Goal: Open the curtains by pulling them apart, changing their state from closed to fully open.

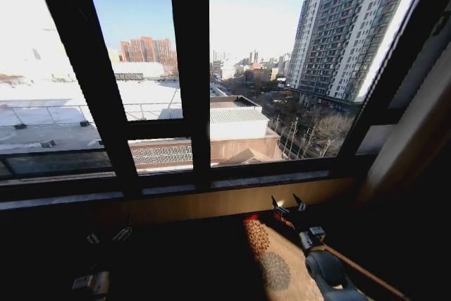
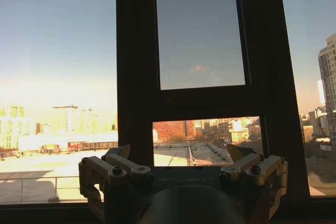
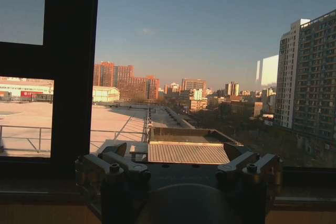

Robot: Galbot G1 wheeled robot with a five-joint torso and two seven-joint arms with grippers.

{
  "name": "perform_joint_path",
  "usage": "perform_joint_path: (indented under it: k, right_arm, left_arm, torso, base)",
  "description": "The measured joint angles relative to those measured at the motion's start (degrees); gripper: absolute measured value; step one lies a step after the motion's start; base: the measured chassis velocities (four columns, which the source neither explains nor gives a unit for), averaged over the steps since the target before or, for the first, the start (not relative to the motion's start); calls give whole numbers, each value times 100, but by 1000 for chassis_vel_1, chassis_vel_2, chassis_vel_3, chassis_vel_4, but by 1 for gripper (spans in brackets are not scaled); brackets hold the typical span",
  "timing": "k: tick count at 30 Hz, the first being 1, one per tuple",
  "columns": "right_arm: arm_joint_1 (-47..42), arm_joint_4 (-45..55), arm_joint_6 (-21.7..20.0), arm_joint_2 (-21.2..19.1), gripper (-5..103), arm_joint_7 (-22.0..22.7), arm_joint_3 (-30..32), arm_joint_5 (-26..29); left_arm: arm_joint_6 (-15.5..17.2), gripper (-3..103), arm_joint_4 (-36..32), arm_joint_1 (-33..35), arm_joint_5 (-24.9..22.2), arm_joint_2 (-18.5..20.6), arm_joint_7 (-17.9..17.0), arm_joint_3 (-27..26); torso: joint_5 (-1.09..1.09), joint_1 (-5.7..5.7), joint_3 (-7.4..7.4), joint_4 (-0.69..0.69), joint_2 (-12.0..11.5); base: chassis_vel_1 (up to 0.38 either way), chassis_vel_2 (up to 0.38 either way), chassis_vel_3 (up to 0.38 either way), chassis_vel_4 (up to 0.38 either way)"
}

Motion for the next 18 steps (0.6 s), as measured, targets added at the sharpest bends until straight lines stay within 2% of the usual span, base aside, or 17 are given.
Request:
perform_joint_path:
  k: [2,5,10,15,18]
  right_arm:
    - [0,-1,-1,0,100,0,0,0]
    - [0,0,0,0,100,0,0,0]
    - [0,0,0,0,100,0,-1,0]
    - [-1,0,0,0,100,0,0,0]
    - [0,0,0,-1,100,0,1,0]
  left_arm:
    - [0,100,0,0,0,0,0,0]
    - [0,100,1,1,0,0,0,0]
    - [0,100,1,1,0,0,0,-1]
    - [0,100,0,1,0,-1,0,0]
    - [0,100,0,-1,0,-1,0,2]
  torso:
    - [1,3,2,0,-1]
    - [-10,2,1,2,-1]
    - [-4,0,0,2,1]
    - [-1,-2,-1,0,2]
    - [-5,2,2,0,-2]
  base:
    - [348,-383,-367,365]
    - [248,-367,-292,374]
    - [195,-342,-197,332]
    - [86,-211,-70,240]
    - [-23,-77,3,69]
